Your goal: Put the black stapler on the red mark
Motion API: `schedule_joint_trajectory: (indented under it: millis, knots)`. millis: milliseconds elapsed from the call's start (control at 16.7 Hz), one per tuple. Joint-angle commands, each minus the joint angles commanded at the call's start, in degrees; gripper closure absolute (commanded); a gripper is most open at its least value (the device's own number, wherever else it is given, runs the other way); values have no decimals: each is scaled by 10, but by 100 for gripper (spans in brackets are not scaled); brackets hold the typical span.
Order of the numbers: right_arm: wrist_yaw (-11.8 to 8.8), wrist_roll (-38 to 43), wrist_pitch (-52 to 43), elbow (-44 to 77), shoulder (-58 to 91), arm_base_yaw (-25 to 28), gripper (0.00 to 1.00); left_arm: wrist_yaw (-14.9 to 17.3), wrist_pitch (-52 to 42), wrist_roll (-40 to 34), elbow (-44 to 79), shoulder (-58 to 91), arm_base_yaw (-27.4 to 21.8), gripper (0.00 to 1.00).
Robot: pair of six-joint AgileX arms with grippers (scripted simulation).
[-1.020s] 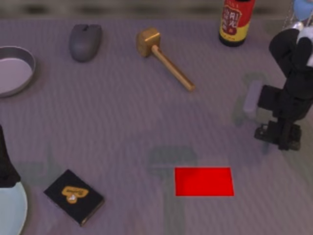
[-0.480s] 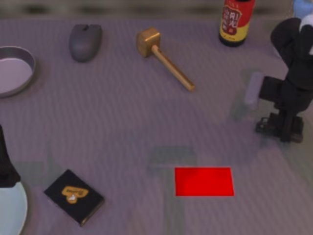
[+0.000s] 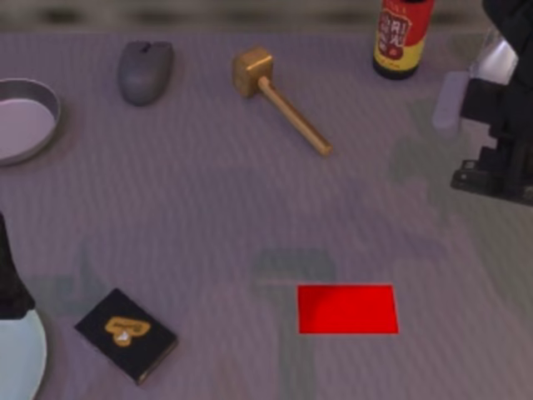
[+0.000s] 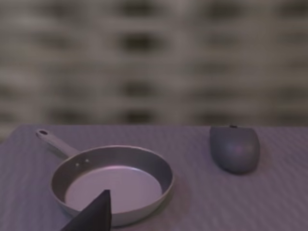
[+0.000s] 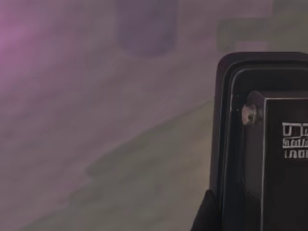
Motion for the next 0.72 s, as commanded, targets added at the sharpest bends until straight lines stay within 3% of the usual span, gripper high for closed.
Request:
schedule_joint_trajectory:
  millis: [360, 720]
  knots:
    - [-2, 4, 7, -10, -5, 19, 100, 0, 0, 0, 0, 0, 0, 0]
    - [-15, 31, 47, -73, -57, 165, 100, 0, 0, 0, 0, 0, 0, 0]
